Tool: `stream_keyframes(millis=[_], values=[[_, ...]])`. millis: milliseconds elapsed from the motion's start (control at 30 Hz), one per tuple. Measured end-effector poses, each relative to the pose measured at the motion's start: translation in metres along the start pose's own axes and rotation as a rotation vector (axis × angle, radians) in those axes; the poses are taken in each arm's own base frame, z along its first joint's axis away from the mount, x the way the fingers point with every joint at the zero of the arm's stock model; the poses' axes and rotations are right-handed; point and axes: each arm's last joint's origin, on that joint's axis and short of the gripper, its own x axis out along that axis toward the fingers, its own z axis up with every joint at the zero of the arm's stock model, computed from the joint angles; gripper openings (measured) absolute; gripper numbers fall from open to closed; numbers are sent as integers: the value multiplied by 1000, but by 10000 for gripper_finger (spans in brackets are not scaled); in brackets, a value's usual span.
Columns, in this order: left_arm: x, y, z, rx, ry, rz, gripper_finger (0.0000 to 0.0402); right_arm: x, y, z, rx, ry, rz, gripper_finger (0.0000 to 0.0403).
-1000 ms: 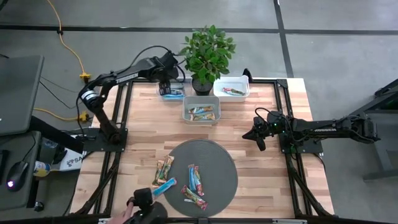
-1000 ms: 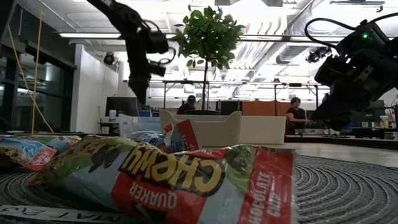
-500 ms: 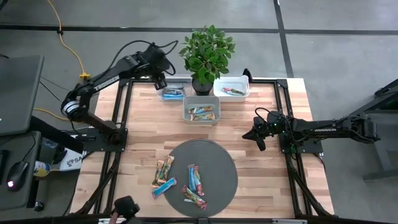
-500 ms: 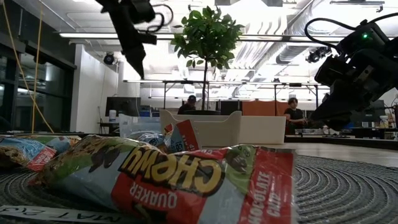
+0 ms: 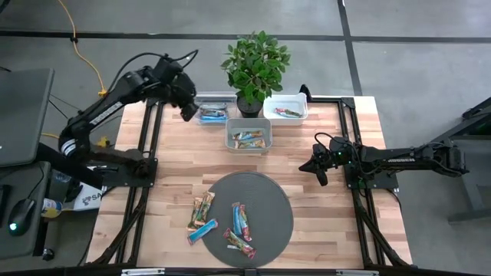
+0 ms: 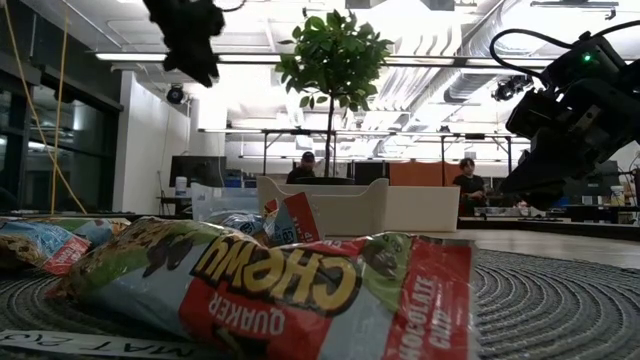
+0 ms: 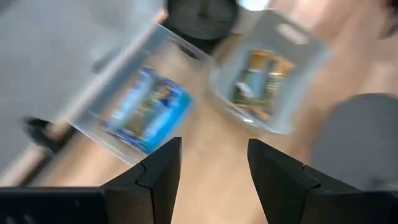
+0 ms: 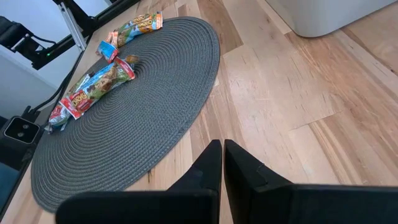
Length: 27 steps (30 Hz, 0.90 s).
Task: Pick and place Granola Bars by type
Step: Put the orange granola bar into the gray bin
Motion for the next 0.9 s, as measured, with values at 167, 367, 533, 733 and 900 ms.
stream_keyframes(millis=[167,367,533,733,900], values=[[-32,-10,-18,-192,-18,-119,179,0,0,0,0,0,0,0],[-68,-20,-44,-466,-35,-183,179,0,0,0,0,0,0,0],[-93,-26,-71,-612,-12,-191,179,0,0,0,0,0,0,0],[-118,-32,-105,-728,5,-182,179,0,0,0,0,1,0,0],[-135,-36,-133,-802,11,-153,179,0,0,0,0,0,0,0]])
